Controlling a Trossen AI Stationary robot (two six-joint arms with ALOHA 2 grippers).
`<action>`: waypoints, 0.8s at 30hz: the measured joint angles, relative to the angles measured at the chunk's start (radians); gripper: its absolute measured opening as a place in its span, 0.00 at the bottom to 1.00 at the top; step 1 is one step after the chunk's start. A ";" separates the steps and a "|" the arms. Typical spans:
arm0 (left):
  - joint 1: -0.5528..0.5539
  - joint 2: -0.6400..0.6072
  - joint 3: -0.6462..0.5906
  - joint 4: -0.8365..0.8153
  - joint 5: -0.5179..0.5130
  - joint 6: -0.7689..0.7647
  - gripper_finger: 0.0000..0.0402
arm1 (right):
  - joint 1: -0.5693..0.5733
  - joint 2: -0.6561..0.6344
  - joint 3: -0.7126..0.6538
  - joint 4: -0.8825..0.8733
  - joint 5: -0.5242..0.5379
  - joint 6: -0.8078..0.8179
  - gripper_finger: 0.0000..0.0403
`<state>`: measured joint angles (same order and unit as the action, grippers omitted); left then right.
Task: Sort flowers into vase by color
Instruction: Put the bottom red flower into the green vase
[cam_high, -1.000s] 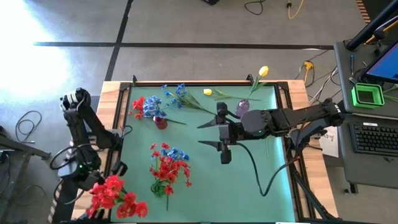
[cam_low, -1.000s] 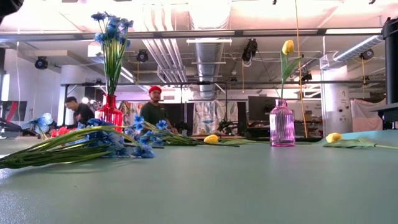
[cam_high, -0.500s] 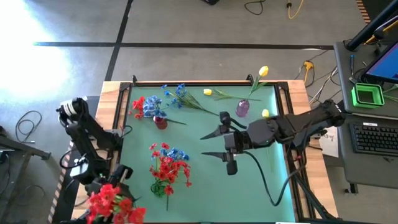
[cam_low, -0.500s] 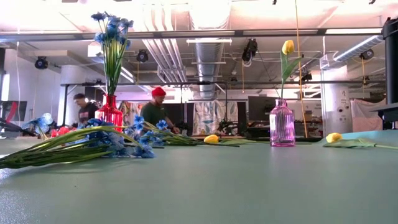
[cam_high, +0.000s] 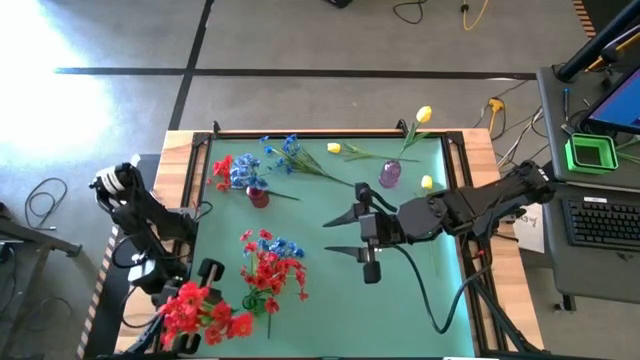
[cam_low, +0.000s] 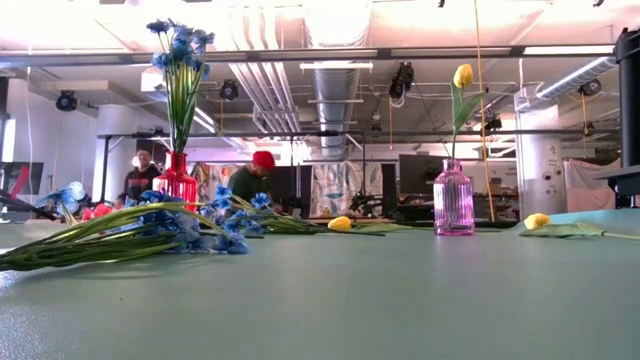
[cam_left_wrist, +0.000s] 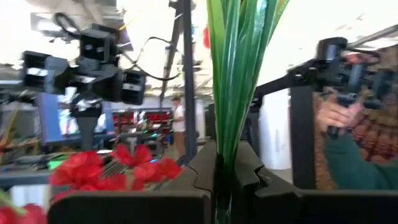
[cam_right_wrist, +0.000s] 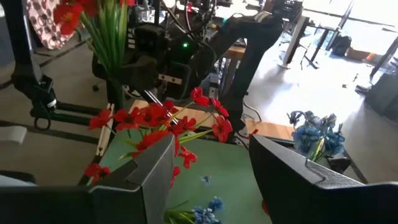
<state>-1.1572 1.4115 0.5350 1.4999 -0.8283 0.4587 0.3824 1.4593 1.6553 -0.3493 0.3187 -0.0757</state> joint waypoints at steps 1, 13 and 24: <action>0.003 0.014 -0.006 0.017 0.005 -0.001 0.00 | 0.000 0.000 -0.007 0.005 0.000 0.000 0.50; 0.028 0.053 -0.113 0.071 -0.076 -0.001 0.00 | 0.000 0.002 -0.041 0.077 0.000 0.000 0.50; 0.082 0.070 -0.154 0.067 -0.079 -0.130 0.00 | 0.000 0.002 -0.041 0.078 0.000 -0.002 0.50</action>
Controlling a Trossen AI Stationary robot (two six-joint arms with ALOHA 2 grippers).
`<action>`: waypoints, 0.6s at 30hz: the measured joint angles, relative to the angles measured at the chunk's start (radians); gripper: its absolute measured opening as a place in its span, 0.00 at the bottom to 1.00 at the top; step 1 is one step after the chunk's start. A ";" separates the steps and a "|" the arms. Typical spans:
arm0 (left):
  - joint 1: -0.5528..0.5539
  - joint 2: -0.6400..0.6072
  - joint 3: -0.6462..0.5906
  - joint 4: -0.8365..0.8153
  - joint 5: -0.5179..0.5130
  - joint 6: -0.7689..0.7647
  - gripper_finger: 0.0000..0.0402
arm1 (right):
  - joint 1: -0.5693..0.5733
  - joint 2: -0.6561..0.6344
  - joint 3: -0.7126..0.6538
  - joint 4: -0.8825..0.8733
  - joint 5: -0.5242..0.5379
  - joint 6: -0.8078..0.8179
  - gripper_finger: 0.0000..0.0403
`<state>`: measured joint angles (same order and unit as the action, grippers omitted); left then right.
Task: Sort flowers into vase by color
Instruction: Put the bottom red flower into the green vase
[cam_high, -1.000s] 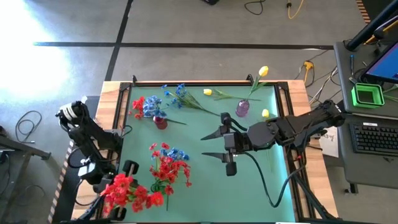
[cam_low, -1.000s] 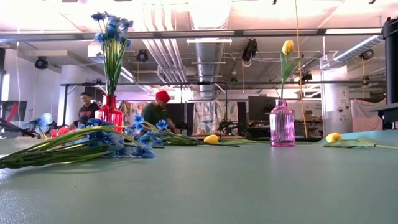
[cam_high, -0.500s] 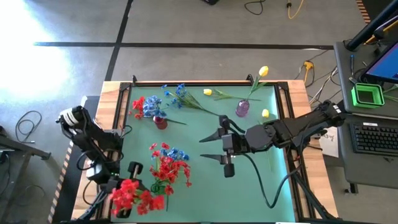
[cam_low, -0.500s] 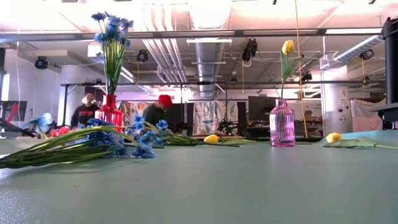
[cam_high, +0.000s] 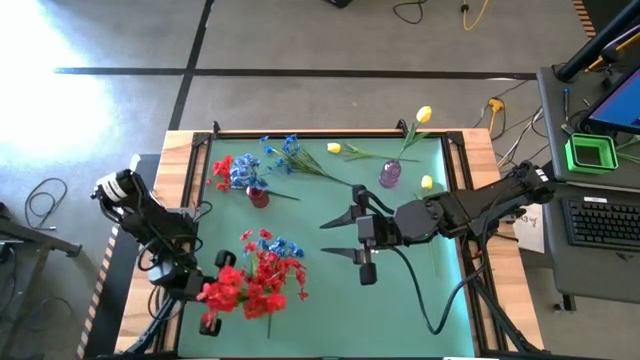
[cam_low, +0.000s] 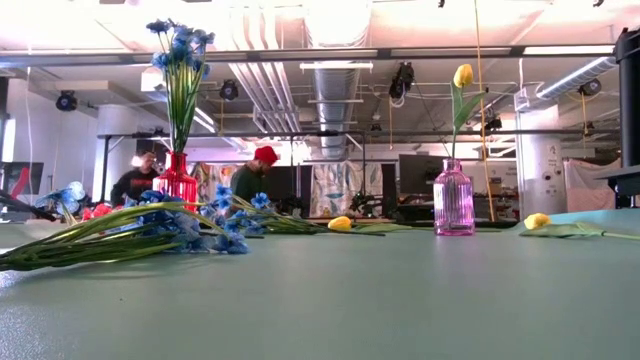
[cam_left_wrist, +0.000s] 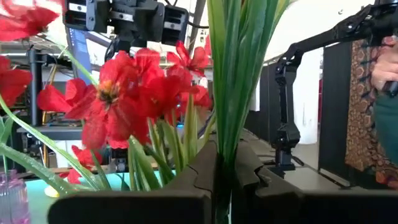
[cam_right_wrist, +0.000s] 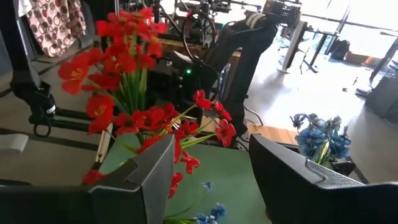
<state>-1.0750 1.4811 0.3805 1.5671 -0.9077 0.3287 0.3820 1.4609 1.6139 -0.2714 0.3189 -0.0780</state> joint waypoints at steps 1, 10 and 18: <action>0.000 -0.001 0.000 0.004 0.001 0.002 0.00 | 0.000 0.000 0.000 0.000 0.000 0.000 0.50; 0.011 -0.003 0.000 0.004 0.000 0.002 0.00 | 0.000 0.000 0.000 0.000 0.000 0.000 0.50; 0.011 -0.003 -0.004 0.003 0.001 -0.002 0.00 | 0.000 0.000 0.000 0.000 0.000 0.000 0.50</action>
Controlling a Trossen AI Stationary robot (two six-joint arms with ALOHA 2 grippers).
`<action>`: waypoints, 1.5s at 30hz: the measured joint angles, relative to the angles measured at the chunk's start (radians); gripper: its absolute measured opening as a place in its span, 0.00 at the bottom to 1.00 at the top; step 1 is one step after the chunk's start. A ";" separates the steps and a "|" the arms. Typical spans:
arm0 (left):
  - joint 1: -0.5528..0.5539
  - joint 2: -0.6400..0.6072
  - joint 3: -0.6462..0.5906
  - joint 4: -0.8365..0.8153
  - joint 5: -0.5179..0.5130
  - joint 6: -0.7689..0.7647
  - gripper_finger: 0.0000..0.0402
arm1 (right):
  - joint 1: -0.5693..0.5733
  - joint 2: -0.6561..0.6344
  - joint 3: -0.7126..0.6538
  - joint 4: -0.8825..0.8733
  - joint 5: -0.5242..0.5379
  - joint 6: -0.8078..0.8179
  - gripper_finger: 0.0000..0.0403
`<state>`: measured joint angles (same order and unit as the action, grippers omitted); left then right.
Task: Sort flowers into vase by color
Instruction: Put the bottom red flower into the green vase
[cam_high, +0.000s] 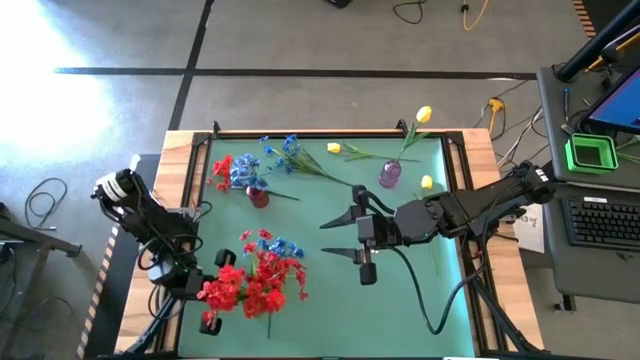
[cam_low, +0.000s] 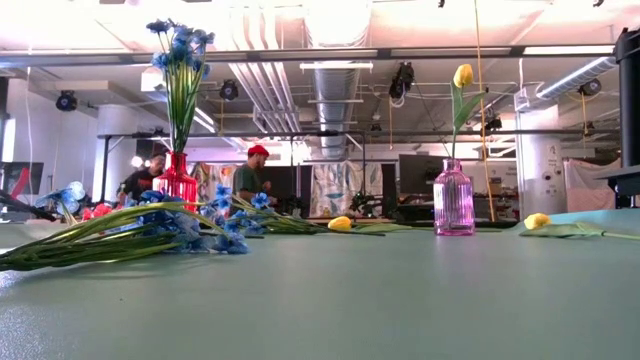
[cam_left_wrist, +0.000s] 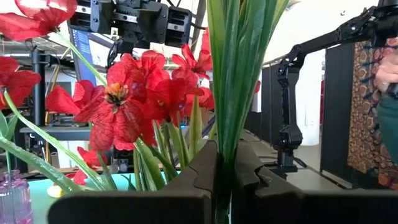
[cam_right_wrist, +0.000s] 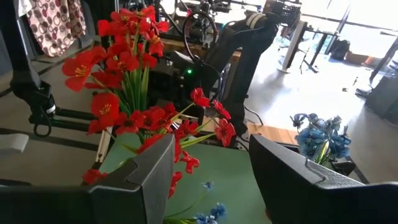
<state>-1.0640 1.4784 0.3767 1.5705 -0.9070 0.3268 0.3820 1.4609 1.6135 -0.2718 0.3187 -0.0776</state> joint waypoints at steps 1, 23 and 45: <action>0.000 0.000 0.001 0.000 0.000 -0.007 0.00 | 0.000 0.000 0.000 0.000 0.000 0.000 0.50; -0.021 0.013 0.031 -0.002 0.053 -0.071 0.00 | -0.001 0.015 0.000 0.001 0.006 0.015 0.50; 0.009 0.061 0.031 -0.011 0.052 -0.127 0.00 | -0.001 0.015 0.000 0.001 0.023 0.017 0.50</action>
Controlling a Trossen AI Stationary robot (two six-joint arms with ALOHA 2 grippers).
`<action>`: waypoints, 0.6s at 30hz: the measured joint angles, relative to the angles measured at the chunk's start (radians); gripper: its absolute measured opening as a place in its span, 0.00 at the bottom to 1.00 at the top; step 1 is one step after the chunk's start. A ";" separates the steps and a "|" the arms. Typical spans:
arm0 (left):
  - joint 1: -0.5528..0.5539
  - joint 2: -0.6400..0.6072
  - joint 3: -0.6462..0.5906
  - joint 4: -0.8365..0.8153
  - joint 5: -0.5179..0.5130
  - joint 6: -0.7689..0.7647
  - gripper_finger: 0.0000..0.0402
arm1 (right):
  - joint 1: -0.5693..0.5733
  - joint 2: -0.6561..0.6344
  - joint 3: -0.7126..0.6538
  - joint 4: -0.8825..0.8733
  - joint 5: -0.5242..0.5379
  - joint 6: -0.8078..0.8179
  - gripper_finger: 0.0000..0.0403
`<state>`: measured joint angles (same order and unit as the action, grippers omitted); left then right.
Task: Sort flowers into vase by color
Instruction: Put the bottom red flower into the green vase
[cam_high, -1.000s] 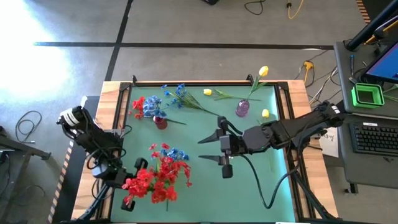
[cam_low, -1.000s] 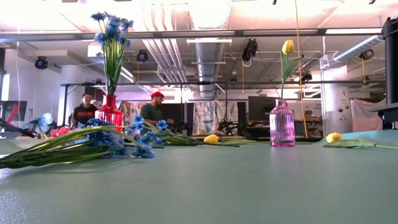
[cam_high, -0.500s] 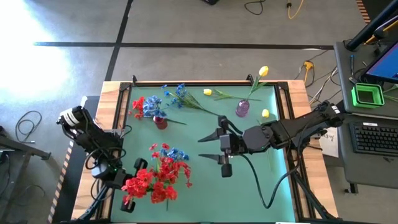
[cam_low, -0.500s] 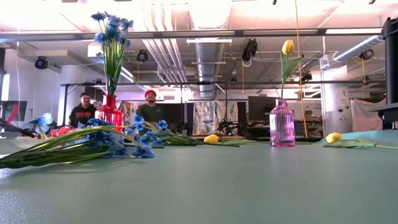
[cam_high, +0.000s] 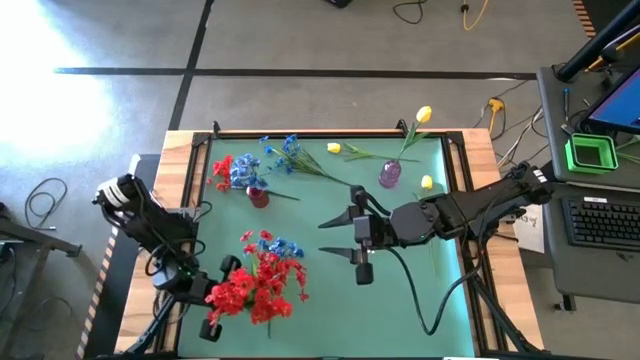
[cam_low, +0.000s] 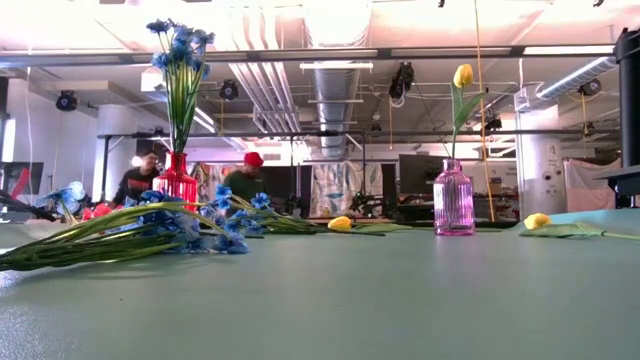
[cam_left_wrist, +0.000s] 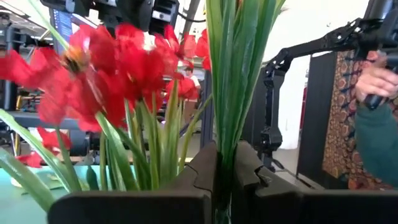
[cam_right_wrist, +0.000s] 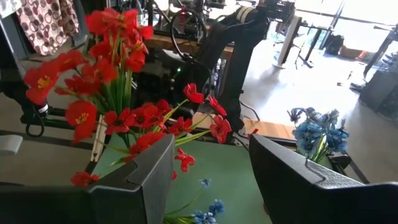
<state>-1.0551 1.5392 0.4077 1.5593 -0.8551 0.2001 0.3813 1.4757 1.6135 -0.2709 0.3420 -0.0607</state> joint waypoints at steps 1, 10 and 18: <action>0.000 0.008 0.002 -0.001 0.000 0.001 0.00 | 0.000 0.000 0.000 0.000 0.000 0.001 0.50; -0.002 0.024 0.002 0.009 0.000 -0.015 0.00 | 0.000 0.000 0.000 0.000 0.000 0.001 0.50; -0.035 0.021 -0.013 0.011 -0.068 -0.027 0.08 | 0.000 0.000 0.000 0.000 0.000 0.001 0.50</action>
<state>-1.0902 1.5604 0.3943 1.5703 -0.9227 0.1731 0.3813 1.4757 1.6135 -0.2710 0.3422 -0.0597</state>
